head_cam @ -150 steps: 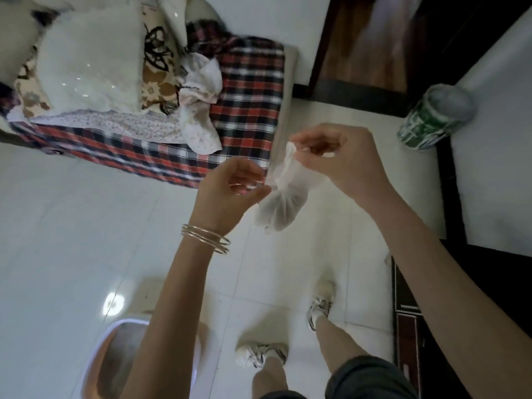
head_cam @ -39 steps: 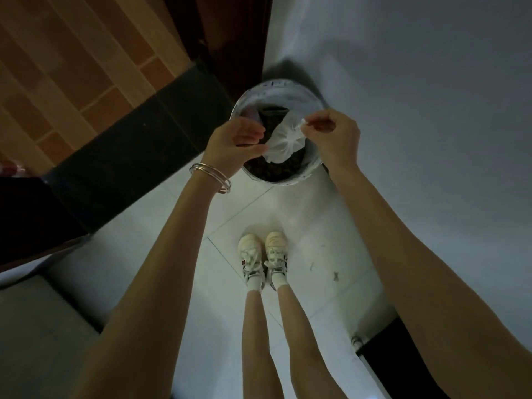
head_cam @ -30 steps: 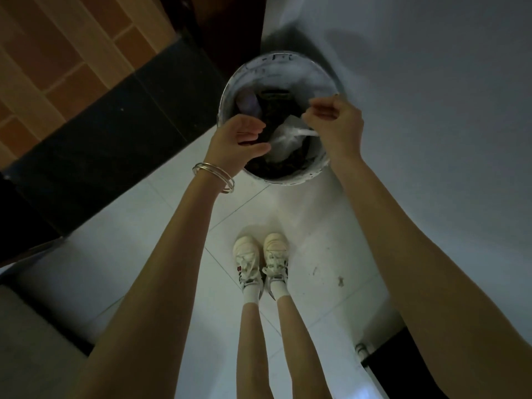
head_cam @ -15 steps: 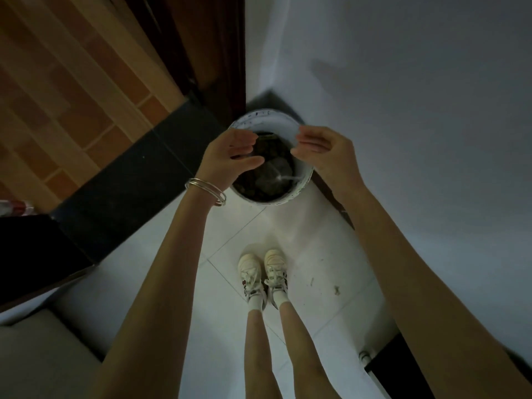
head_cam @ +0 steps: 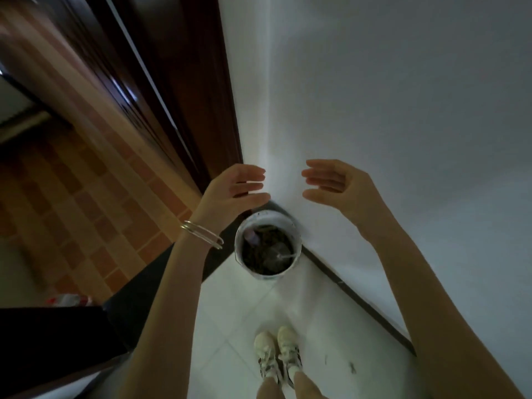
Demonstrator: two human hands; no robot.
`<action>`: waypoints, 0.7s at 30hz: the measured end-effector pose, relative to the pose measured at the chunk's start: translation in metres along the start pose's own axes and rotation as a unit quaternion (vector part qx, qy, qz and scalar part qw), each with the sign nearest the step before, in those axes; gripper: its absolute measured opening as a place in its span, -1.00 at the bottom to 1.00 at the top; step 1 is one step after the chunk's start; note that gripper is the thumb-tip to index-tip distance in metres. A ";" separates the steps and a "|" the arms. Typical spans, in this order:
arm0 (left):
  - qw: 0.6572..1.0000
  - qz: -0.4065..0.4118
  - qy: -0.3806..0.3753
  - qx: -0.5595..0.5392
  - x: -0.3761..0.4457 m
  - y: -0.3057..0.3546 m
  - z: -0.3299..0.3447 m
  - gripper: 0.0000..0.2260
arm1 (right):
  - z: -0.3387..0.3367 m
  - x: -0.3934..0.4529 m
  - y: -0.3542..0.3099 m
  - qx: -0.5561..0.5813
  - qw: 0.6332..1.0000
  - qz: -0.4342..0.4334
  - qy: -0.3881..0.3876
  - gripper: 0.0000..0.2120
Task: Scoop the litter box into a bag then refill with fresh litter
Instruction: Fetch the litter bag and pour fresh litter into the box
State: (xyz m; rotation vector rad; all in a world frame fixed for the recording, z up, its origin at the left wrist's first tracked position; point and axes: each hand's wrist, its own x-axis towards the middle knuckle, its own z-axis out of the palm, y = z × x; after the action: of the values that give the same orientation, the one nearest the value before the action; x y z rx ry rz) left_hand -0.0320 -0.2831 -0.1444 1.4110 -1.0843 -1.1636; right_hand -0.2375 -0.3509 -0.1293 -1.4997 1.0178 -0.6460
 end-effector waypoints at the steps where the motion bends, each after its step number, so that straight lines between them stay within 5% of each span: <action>1: 1.000 0.011 -0.006 0.005 -0.006 0.014 0.003 -0.67 | -0.006 -0.009 -0.012 -0.002 1.000 -0.009 0.003 -0.57; 12: 0.982 0.092 -0.163 0.017 -0.021 0.090 0.059 -0.68 | -0.045 -0.131 -0.057 0.009 0.984 -0.021 0.178 -0.56; 21: 0.910 0.130 -0.391 0.038 -0.037 0.107 0.137 -0.64 | -0.029 -0.248 -0.053 0.025 0.908 0.013 0.418 -0.59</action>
State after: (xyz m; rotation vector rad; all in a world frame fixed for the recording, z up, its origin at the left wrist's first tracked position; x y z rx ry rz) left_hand -0.1781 -0.2795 -0.0437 0.7961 -1.8222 -1.5374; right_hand -0.3665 -0.1510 -0.0364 -1.1500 1.6383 -1.3436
